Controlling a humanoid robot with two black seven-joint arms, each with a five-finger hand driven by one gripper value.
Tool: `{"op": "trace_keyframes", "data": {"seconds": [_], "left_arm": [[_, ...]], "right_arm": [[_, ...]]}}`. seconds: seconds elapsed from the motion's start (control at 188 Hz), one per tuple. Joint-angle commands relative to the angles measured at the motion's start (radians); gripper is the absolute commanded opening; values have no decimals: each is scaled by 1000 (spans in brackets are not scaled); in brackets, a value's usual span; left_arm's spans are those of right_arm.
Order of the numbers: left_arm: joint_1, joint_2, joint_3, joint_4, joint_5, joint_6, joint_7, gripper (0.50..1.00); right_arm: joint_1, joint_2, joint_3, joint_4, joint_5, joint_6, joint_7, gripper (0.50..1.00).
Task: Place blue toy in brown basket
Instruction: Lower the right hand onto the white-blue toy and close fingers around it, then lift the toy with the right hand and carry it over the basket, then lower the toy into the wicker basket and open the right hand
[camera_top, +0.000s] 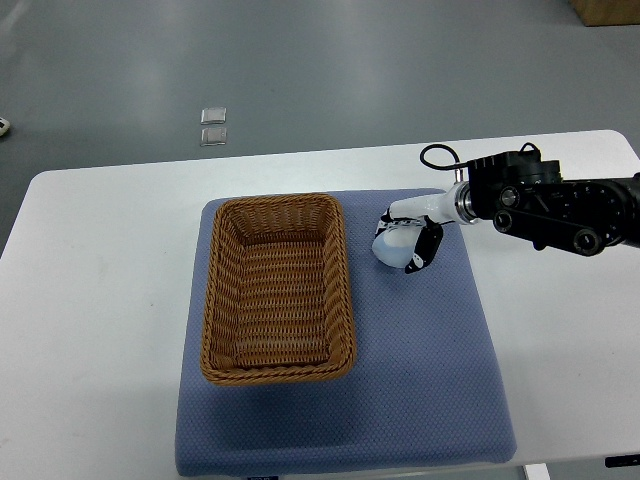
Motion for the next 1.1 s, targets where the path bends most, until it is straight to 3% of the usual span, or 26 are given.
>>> {"op": "trace_keyframes", "data": {"seconds": [0.0,0.286,0.446,0.828,1.093], "left_arm": [[0,0,0,0,-1,0,0,1000],[0,0,3,1,-1,0,0,1000],[0,0,3,1,-1,0,0,1000],[0,0,2,0,-1,0,0,1000],[0,0,3,0,0,0,0,1000]], "right_arm": [[-4,4,0,-7,-15,-10,3,507],[131,-54,17,36,6,30,3,500],[221,-33,15,77,69,39,3,500],[243,276,1,23,120,-5,22,500],[168,346,-35,-38,112,-70,35,500]]}}
